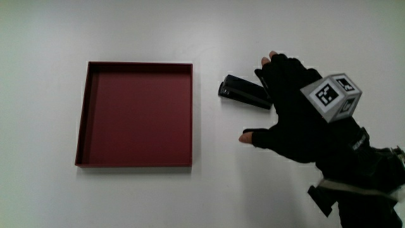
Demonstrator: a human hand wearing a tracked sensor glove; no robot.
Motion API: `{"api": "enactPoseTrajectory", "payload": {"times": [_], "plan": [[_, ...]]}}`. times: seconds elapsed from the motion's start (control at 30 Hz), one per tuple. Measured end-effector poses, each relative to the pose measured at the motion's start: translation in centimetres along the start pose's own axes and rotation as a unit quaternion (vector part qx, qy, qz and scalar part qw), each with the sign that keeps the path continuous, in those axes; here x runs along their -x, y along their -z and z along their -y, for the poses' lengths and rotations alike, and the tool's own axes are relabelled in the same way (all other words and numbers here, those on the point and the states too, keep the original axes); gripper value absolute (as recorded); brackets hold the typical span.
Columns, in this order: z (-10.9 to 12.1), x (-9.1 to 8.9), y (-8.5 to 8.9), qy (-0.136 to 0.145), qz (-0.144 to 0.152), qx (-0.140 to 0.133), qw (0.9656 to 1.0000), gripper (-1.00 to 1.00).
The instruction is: Pick stapper from desk
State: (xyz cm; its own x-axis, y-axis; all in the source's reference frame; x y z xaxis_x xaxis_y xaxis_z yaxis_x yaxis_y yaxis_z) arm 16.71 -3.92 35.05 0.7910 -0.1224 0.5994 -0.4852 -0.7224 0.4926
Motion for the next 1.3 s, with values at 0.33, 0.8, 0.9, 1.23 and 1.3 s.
{"api": "enactPoseTrajectory", "payload": {"times": [0.33, 0.8, 0.9, 1.23, 1.3], "plan": [[-4.5, -3.1, -0.4, 0.05, 0.0, 0.002, 0.9987, 0.0], [-10.5, -8.1, 2.6, 0.107, -0.034, 0.047, 0.9926, 0.0], [-11.2, -8.7, 3.3, 0.11, -0.047, 0.057, 0.9912, 0.0], [-12.3, -9.7, 4.6, 0.113, -0.053, 0.056, 0.9906, 0.0], [-12.4, -9.9, 4.6, 0.109, -0.052, 0.047, 0.9916, 0.0]]}}
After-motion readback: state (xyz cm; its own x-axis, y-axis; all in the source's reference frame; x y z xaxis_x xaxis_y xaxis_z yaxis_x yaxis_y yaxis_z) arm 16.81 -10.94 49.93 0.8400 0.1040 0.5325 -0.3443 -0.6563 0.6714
